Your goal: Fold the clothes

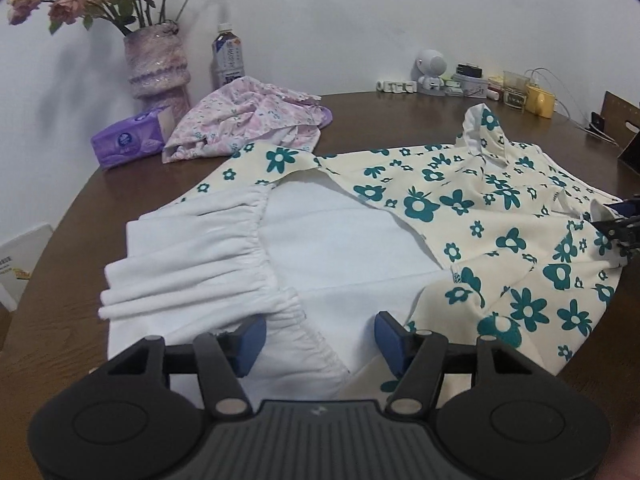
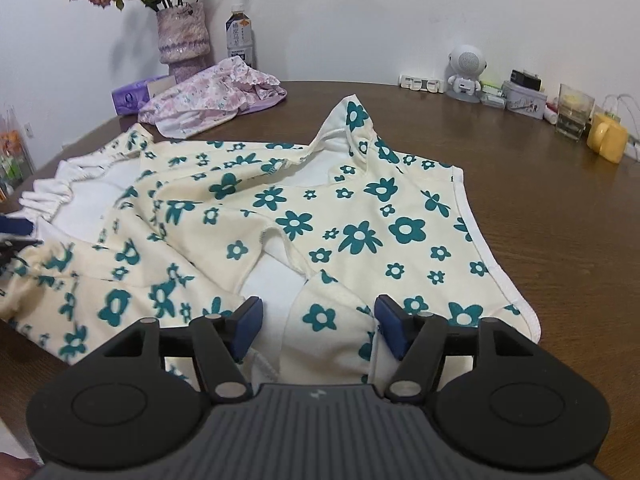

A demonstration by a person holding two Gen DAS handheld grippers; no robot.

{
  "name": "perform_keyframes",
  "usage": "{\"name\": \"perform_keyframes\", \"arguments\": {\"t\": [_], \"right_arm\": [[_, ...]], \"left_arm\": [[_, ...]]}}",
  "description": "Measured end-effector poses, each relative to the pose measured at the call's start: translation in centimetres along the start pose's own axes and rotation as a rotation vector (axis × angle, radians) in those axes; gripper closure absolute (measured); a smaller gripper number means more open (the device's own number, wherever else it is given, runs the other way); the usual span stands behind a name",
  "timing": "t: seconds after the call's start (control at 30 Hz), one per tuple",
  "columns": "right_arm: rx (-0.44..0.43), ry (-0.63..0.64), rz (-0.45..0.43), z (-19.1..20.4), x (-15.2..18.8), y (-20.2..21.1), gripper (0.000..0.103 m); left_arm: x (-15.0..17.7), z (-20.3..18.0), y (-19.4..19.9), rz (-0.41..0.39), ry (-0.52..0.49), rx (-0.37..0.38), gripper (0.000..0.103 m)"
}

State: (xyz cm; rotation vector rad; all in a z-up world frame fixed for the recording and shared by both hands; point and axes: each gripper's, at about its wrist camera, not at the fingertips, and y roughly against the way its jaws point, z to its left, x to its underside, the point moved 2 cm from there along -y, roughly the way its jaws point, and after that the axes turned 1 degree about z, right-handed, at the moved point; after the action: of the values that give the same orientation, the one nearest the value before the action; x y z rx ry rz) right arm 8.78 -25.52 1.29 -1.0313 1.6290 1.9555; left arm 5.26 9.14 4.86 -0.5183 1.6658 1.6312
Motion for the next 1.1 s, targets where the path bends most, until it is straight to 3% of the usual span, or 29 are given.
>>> {"name": "perform_keyframes", "arguments": {"t": [0.13, 0.23, 0.37, 0.53, 0.8, 0.9, 0.97, 1.1], "right_arm": [[0.005, -0.021, -0.047, -0.6, 0.2, 2.0, 0.039], [0.022, -0.041, -0.073, -1.3, 0.4, 3.2, 0.038], [0.006, -0.093, -0.078, -2.1, 1.1, 3.4, 0.036], [-0.005, -0.078, -0.085, -1.5, 2.1, 3.7, 0.029], [-0.007, -0.069, -0.13, -1.1, 3.2, 6.0, 0.027], [-0.028, -0.054, -0.138, -1.1, 3.3, 6.7, 0.036], [-0.064, -0.031, -0.136, -0.6, 3.2, 6.8, 0.049], [-0.117, 0.032, -0.144, 0.9, 2.7, 6.4, 0.061]], "left_arm": [[0.6, -1.0, 2.9, -0.069, 0.011, -0.002, 0.038], [1.1, -1.8, 4.8, -0.119, 0.026, -0.055, 0.025], [1.9, -1.8, 5.7, -0.163, 0.122, -0.105, 0.02], [2.3, -2.8, 5.9, -0.193, 0.216, -0.045, 0.014], [2.5, -5.8, 6.8, -0.204, 0.151, 0.04, 0.014], [2.9, -6.3, 7.1, -0.186, 0.104, 0.035, 0.016], [3.6, -6.2, 7.0, -0.164, 0.092, 0.019, 0.018], [4.6, -5.3, 6.3, -0.121, 0.09, -0.004, 0.032]]}}
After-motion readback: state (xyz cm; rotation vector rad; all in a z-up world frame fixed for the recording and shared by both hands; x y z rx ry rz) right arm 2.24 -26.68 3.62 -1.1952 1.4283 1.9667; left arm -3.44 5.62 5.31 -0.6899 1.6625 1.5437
